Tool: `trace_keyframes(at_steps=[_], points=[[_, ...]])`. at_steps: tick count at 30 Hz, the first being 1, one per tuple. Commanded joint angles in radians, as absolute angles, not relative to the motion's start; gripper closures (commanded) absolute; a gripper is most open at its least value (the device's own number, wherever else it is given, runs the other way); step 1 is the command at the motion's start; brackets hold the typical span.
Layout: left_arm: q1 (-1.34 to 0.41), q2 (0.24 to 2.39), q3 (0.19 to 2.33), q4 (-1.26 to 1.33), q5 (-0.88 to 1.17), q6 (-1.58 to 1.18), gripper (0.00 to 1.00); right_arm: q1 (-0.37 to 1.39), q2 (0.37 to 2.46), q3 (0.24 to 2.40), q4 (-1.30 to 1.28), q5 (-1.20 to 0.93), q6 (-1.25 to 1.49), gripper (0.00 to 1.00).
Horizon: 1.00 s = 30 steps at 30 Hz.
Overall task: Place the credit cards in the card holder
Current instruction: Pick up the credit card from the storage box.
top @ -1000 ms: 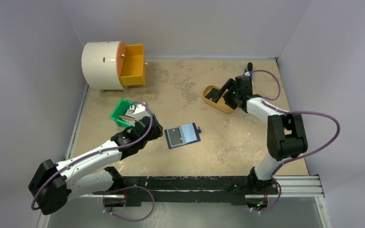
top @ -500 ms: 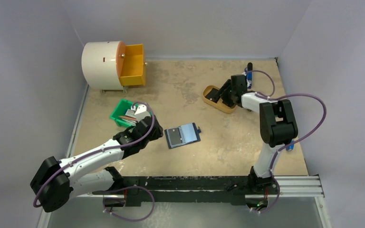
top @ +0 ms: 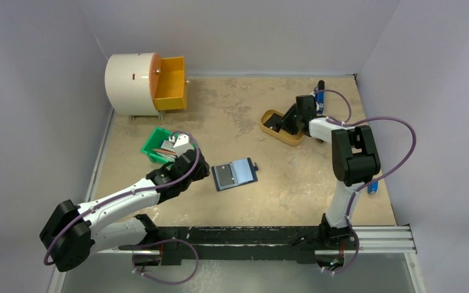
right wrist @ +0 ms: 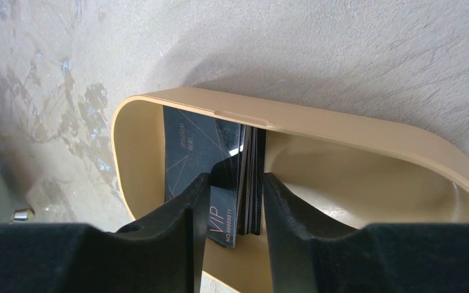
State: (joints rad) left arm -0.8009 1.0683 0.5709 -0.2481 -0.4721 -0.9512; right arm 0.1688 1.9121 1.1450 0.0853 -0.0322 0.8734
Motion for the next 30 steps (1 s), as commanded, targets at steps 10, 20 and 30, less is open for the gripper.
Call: trace_keyframes(at_steps=[10,20,30], points=[[-0.805,1.070,0.602,-0.206,-0.474,-0.972,0.64,0.153,1.877,1.125,0.119,-0.038,0.870,0.71],[-0.805,1.068,0.598,-0.204,-0.468,-0.976,0.64,0.144,1.861,1.113,0.119,-0.037,0.865,0.82],[-0.805,1.071,0.592,-0.198,-0.464,-0.977,0.64,0.134,1.860,1.102,0.121,-0.058,0.850,0.63]])
